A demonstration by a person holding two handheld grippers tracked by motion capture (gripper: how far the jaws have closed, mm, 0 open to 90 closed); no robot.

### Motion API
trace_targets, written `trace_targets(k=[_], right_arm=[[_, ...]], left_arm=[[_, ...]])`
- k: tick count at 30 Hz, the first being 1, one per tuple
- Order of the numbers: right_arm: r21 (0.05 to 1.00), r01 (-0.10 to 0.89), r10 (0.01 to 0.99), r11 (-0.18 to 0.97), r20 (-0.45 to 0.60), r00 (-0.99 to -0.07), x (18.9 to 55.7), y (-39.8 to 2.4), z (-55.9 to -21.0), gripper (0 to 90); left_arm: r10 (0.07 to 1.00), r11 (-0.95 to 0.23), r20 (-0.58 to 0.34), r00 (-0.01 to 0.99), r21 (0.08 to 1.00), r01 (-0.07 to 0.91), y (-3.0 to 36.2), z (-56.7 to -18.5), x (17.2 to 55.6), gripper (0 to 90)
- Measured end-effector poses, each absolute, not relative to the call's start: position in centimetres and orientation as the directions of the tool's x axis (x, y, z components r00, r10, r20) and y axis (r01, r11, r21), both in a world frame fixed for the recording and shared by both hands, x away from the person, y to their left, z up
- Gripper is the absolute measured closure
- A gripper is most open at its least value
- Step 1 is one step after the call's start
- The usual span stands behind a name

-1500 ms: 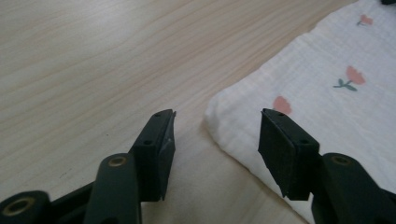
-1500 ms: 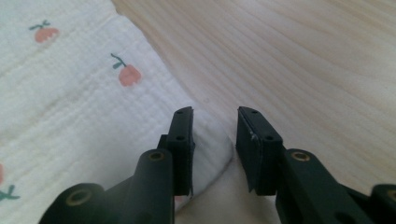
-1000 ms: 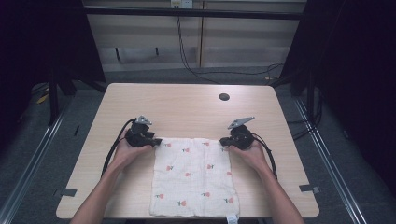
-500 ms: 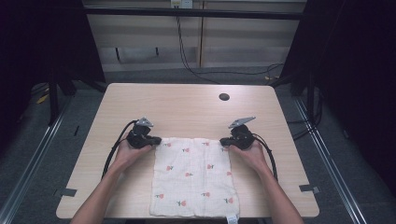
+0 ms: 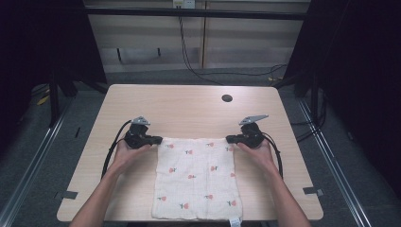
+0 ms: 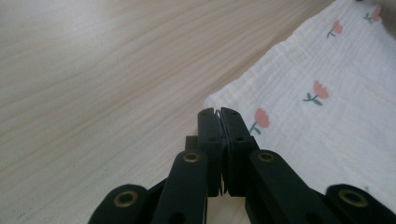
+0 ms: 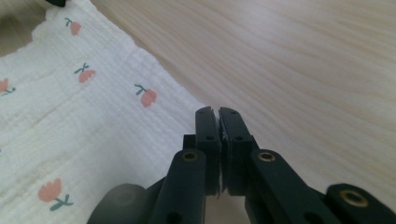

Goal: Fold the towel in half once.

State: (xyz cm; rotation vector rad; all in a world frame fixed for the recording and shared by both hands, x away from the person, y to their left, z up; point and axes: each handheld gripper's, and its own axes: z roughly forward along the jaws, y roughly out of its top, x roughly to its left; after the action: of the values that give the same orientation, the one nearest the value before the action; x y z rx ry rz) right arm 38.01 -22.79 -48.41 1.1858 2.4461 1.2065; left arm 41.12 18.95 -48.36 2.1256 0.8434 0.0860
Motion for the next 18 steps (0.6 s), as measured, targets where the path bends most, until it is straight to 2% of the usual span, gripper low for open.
trace_targets(k=[18], right_arm=[[0.810,0.513,0.718,0.284,0.175,-0.674,37.5,-23.7,-45.7,87.6]], left_arm=[[0.589,-0.332,-0.203,0.782,0.821,0.463,20.0,-44.8,40.4,88.1]])
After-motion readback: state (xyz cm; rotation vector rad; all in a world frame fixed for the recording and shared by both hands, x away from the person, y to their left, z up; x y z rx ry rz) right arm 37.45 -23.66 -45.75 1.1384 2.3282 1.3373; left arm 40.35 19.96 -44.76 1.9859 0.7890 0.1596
